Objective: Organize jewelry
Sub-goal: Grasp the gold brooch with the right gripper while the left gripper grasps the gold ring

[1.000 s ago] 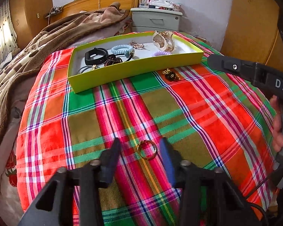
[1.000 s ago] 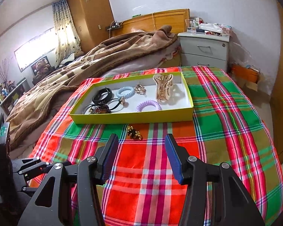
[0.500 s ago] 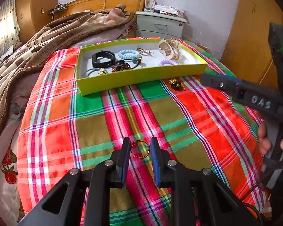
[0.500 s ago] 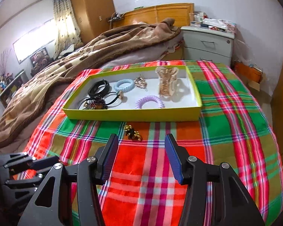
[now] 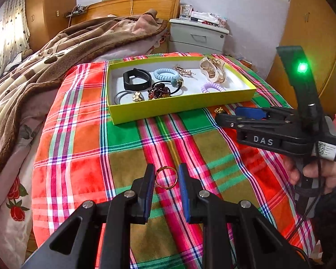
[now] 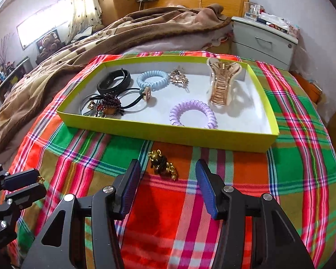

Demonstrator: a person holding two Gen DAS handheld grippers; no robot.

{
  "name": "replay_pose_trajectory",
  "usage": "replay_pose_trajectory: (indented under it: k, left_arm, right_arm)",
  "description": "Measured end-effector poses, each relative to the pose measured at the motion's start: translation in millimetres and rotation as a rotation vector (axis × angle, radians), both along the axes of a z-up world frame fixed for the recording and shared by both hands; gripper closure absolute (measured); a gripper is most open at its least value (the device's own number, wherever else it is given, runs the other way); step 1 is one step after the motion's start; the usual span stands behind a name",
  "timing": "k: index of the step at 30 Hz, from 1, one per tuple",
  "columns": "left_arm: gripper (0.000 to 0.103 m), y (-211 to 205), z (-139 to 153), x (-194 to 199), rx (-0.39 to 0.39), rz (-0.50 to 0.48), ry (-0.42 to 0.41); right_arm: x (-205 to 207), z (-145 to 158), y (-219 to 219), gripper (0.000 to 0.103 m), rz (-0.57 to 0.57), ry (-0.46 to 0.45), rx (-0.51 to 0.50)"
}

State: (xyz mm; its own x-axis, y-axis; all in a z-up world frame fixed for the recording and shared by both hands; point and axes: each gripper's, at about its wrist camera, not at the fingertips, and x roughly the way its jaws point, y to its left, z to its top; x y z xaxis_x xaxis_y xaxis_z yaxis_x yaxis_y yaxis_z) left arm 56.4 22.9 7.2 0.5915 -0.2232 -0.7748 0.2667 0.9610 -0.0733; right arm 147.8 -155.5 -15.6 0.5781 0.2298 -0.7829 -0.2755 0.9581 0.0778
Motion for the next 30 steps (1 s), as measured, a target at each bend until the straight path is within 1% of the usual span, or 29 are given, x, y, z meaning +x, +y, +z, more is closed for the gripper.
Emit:
replay_pose_trajectory:
  k: [2,3,4,6,8,9,14,18,23,27,30]
  left_arm:
    - [0.081,0.6,-0.1,1.5,0.001,0.004,0.002]
    - [0.081,0.5,0.0,2.0,0.001,0.002,0.002]
    - [0.081,0.5,0.2,2.7,0.002,0.002,0.001]
    - [0.081,-0.5,0.3,2.8,0.004,-0.002,0.002]
    - [0.081,-1.2,0.9,3.8,0.006,-0.002,0.003]
    - [0.081,-1.4,1.3,4.0,0.006,-0.002,0.002]
    - [0.081,-2.6,4.0,7.7,0.005,-0.003,-0.003]
    - [0.081,-3.2,6.6,11.3,0.005,-0.002,-0.008]
    - [0.081,-4.7,12.7,18.8,0.008,-0.007,-0.022]
    - [0.081,-4.3,19.2,27.2,-0.012,-0.009,-0.032]
    - [0.081,-4.7,24.1,35.0,-0.013,-0.008,-0.043]
  right_arm:
    - [2.7,0.3,1.3,0.051,0.005,-0.003,-0.01]
    - [3.5,0.6,2.3,0.055,0.009,-0.004,-0.012]
    - [4.4,0.4,3.5,0.064,0.01,-0.004,-0.02]
    - [4.5,0.1,6.6,0.073,0.015,-0.012,-0.047]
    - [4.7,0.3,8.4,0.078,0.017,-0.015,-0.057]
    - [4.3,0.5,8.5,0.085,0.016,-0.018,-0.064]
    - [1.5,2.0,5.2,0.087,0.0,-0.027,-0.063]
    - [-2.3,5.7,0.0,0.087,-0.007,-0.037,-0.037]
    - [-9.1,18.3,-5.7,0.087,-0.011,-0.067,0.005]
    - [-14.9,31.8,-10.6,0.087,-0.012,-0.096,0.045]
    - [-15.2,40.0,-14.4,0.087,-0.013,-0.114,0.066]
